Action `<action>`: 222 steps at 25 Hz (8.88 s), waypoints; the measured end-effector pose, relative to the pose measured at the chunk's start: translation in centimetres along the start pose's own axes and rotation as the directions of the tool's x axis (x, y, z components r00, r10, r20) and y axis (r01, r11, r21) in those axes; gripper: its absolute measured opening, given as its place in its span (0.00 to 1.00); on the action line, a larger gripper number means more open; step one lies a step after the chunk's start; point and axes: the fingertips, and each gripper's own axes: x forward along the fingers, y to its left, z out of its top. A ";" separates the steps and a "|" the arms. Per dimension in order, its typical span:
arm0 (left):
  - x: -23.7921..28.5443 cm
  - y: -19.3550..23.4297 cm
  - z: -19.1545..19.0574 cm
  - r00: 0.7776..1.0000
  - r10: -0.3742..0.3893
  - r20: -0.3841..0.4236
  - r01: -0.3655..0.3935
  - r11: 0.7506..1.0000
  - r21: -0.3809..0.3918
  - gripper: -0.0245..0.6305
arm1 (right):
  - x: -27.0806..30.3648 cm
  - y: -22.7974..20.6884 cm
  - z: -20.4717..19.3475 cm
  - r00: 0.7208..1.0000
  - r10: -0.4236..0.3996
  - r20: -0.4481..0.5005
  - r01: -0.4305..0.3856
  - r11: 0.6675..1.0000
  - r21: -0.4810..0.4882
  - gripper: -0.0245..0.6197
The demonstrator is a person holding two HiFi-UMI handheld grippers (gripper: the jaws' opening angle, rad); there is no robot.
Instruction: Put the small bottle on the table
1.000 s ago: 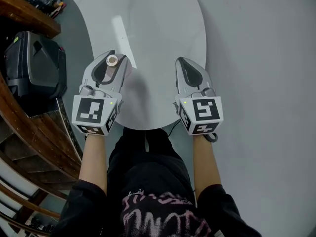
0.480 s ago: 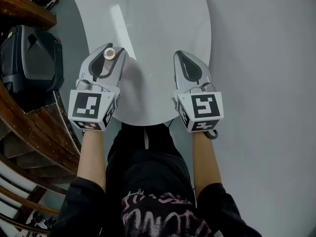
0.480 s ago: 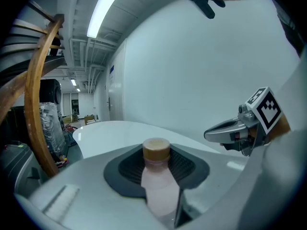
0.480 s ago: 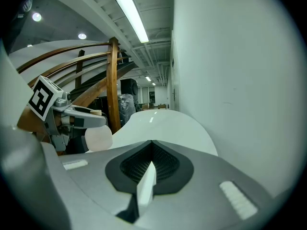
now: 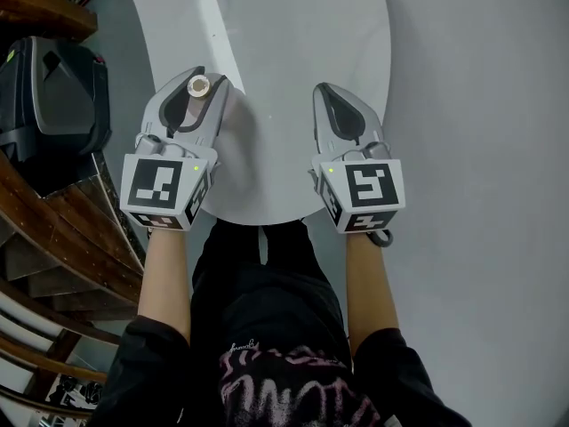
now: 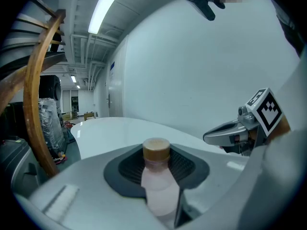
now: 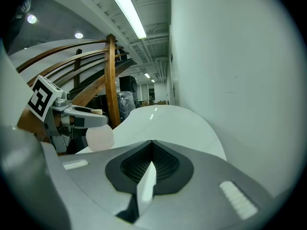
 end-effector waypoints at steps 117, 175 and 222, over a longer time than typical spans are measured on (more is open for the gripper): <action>-0.9 0.4 1.0 0.997 0.002 0.084 -0.006 0.999 0.045 0.32 | 0.4 0.0 -0.3 1.000 0.001 0.003 -0.001 1.000 0.013 0.05; -10.8 -0.7 9.7 0.965 0.157 0.208 -0.174 0.982 0.069 0.04 | -8.1 3.4 10.3 0.979 0.024 0.204 -0.008 0.997 -0.077 0.05; -13.1 -2.2 15.5 0.937 0.165 0.309 -0.199 0.977 0.081 0.04 | -12.6 1.6 15.7 0.946 0.018 0.323 0.017 0.994 -0.105 0.05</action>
